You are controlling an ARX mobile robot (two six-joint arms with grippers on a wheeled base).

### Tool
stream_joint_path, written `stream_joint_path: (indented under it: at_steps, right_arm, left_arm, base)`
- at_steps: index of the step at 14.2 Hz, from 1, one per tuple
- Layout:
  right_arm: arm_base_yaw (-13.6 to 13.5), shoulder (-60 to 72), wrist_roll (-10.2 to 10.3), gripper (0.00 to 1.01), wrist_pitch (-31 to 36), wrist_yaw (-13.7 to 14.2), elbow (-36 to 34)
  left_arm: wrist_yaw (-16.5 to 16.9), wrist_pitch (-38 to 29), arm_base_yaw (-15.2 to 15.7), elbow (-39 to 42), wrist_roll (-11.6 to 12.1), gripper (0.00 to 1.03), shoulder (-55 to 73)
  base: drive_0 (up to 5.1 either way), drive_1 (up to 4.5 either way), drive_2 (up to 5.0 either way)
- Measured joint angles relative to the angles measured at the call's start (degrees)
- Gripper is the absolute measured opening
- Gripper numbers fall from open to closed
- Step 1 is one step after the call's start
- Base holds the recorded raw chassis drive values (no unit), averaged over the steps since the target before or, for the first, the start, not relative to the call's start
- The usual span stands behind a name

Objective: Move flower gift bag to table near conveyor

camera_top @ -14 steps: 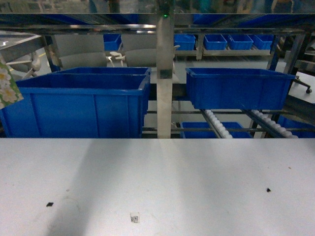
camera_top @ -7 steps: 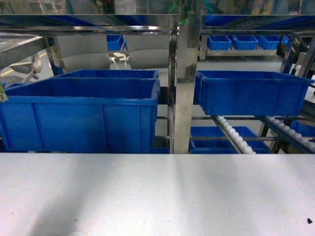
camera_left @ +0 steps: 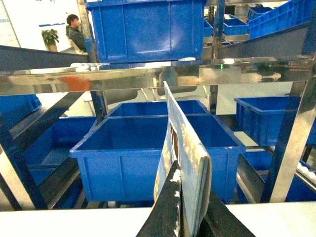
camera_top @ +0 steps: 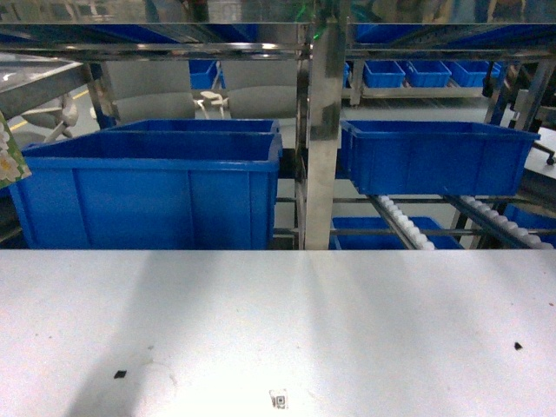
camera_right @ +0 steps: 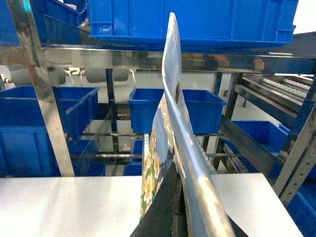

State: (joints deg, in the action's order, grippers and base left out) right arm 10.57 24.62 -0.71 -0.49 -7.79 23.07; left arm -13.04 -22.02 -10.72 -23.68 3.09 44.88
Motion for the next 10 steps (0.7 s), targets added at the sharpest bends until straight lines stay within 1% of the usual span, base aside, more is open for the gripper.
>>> stream_joint_path:
  at_steps: [10]
  right_arm:
    - [-0.02,-0.31,0.0,0.02,-0.04,0.0,0.0]
  left_arm:
    - [0.04,0.02,-0.07,0.0,0.0,0.02,-0.24]
  base:
    - [0.0,-4.11,4.1]
